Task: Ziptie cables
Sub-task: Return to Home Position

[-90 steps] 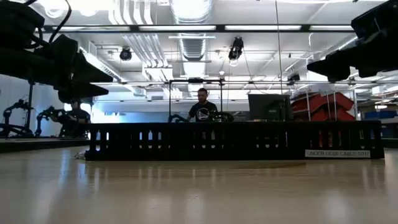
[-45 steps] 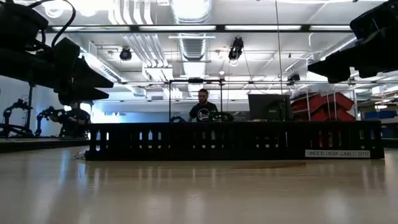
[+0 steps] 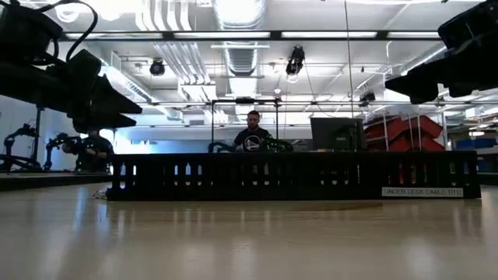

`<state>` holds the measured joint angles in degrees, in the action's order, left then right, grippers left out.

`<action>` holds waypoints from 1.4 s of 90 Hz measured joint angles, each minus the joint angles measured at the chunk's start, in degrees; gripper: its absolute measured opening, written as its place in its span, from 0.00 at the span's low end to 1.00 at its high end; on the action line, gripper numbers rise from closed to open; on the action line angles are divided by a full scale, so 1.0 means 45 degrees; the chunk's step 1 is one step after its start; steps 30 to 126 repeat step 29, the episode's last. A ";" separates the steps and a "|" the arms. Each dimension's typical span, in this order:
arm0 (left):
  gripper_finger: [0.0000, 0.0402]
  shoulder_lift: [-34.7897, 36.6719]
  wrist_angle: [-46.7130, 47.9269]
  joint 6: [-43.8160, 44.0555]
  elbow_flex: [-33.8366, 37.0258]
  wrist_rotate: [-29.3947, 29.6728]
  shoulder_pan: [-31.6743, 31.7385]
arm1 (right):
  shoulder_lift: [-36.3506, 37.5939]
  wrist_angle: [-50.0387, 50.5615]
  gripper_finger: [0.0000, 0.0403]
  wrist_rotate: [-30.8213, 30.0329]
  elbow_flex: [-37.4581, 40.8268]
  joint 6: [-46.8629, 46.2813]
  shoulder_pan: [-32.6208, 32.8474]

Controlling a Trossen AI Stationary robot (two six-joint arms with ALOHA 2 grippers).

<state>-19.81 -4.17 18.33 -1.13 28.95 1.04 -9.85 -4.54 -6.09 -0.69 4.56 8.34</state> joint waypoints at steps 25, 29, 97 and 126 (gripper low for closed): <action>0.78 -0.0019 -0.0009 0.0000 -0.0003 0.0000 0.0000 | 0.0000 0.0000 0.76 0.0000 0.0005 0.0000 0.0000; 0.78 -0.0019 -0.0009 0.0000 -0.0005 0.0000 0.0000 | 0.0000 0.0000 0.76 0.0000 0.0005 0.0000 0.0002; 0.78 -0.0019 -0.0009 0.0000 -0.0005 0.0000 0.0000 | 0.0000 0.0000 0.76 0.0000 0.0005 0.0000 0.0002; 0.78 -0.0019 -0.0009 0.0000 -0.0005 0.0000 0.0000 | 0.0000 0.0000 0.76 0.0000 0.0005 0.0000 0.0002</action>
